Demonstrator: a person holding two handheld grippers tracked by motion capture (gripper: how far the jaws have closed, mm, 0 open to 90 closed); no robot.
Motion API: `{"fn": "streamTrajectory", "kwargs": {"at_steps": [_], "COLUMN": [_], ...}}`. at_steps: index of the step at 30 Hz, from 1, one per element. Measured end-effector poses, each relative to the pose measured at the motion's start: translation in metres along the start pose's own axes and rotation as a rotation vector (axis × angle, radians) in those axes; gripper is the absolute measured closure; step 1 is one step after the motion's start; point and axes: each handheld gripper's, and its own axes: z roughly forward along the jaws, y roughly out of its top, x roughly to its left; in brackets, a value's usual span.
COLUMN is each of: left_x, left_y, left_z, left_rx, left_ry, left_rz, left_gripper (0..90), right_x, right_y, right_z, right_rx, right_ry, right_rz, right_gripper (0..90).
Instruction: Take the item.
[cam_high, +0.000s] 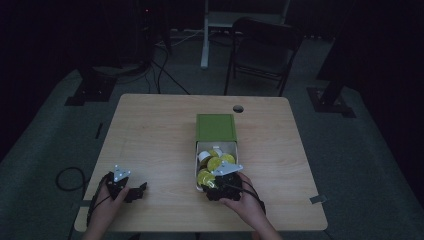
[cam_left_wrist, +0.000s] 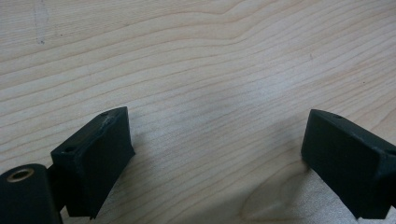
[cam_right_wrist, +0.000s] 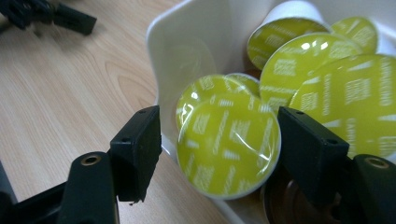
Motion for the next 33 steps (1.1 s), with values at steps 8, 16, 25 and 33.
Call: {"fn": "streamTrajectory", "kwargs": {"at_steps": [8, 16, 25, 33], "left_x": [0.000, 0.000, 0.000, 0.000], "left_y": [0.000, 0.000, 0.000, 0.000], "left_z": [0.000, 0.000, 0.000, 0.000], "left_rx": [0.000, 0.000, 0.000, 0.000], "left_ry": [0.000, 0.000, 0.000, 0.000], "left_rz": [0.000, 0.000, 0.000, 0.000], "left_gripper": [8.8, 8.8, 8.8, 8.8], "right_x": [0.005, 0.005, 0.004, 0.005], "right_y": [-0.003, 0.000, 0.002, 0.005], "right_z": [0.010, 0.011, 0.009, 0.005], "right_rx": [0.019, 0.016, 0.020, 0.010], "right_ry": [0.007, 0.016, 0.029, 0.042], "right_rz": [-0.015, 0.003, -0.027, -0.037], "right_gripper": [33.4, 39.1, 39.8, 39.8]}}
